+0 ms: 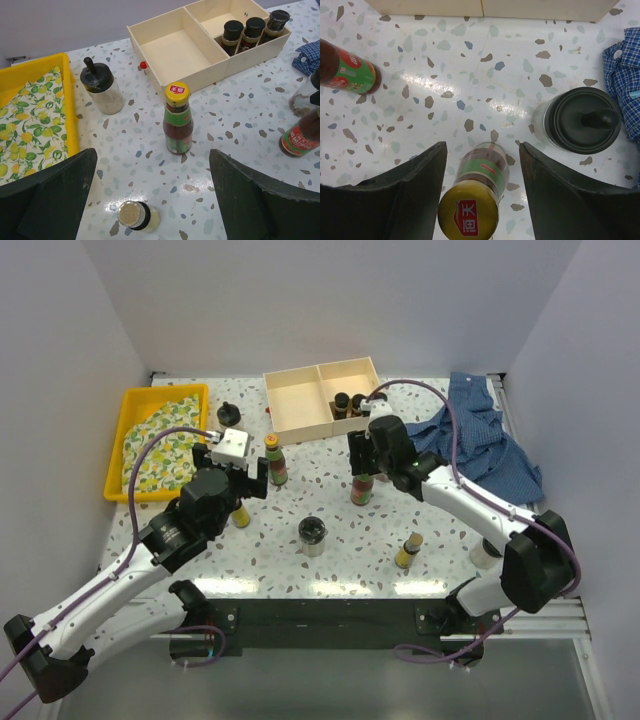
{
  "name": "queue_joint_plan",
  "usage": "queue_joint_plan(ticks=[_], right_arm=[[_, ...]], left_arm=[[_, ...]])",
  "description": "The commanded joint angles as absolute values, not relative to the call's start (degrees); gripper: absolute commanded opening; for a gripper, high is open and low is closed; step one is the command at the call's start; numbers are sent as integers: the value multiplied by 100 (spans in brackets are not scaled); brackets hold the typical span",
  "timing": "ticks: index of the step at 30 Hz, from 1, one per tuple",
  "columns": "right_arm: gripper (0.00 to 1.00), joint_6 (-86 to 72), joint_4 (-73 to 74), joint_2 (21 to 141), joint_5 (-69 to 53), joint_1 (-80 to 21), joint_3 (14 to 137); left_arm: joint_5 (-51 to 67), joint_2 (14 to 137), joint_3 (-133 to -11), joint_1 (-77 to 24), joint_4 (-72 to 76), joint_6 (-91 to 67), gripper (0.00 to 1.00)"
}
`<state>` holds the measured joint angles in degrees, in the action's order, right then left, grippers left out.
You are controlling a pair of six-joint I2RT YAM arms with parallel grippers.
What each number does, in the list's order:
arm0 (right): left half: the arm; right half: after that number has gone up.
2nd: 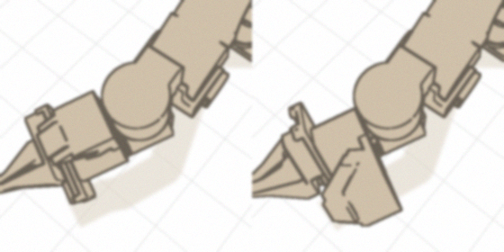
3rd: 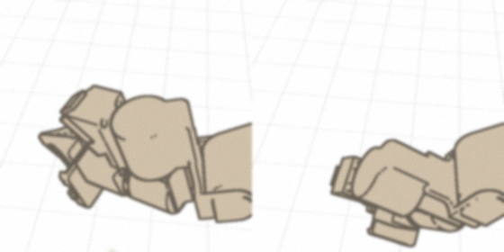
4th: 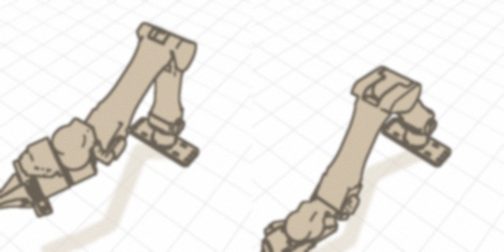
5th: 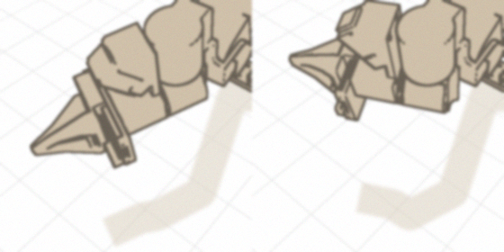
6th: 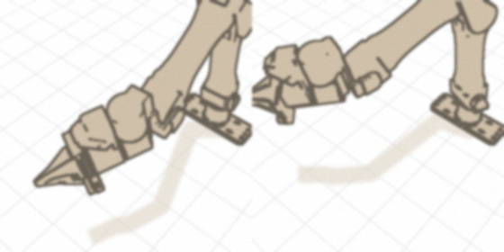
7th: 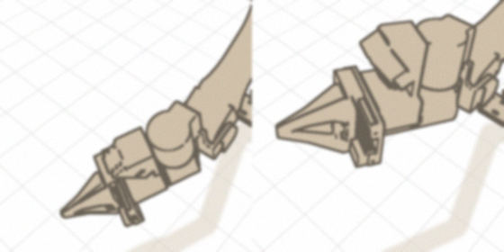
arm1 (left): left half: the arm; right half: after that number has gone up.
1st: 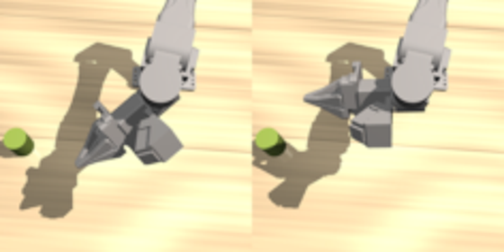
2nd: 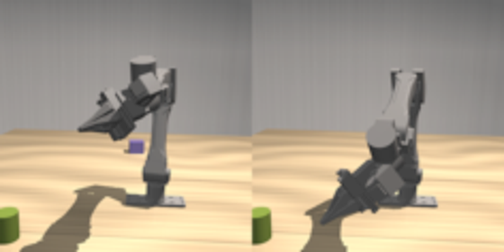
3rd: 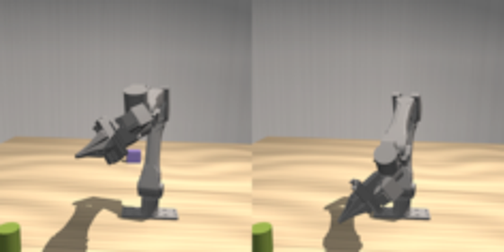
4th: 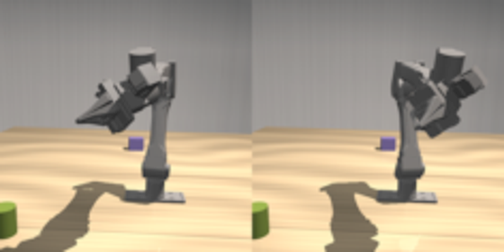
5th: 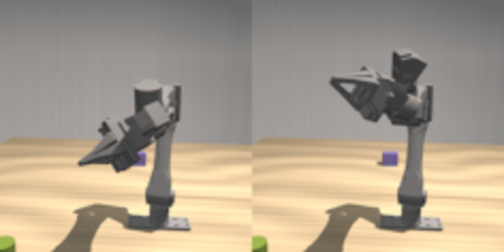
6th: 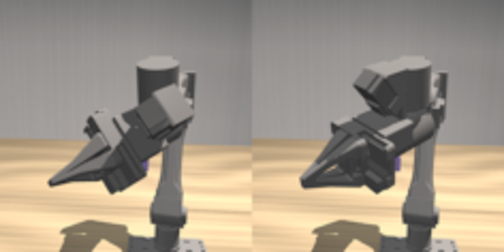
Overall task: Organize the condiment bottles
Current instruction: Pick up the bottle from the center of the board.
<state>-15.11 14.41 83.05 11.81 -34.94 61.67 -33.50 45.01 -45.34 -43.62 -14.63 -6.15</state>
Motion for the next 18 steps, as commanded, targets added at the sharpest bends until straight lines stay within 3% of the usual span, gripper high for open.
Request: queue_joint_plan(ticks=[1,7,18], right_arm=[[65,-1415,1011,7858,1169,-3516,6038],[69,-1318,905,7734,1081,-3524,5862],[58,-1380,660,7734,1037,-3524,5608]], left_arm=[[-3428,4483,-4509,-4368,-1213,-510,100],[-3410,4491,-4518,-4368,-1213,-510,100],[-3393,4526,-4509,-4368,-1204,-510,100]])
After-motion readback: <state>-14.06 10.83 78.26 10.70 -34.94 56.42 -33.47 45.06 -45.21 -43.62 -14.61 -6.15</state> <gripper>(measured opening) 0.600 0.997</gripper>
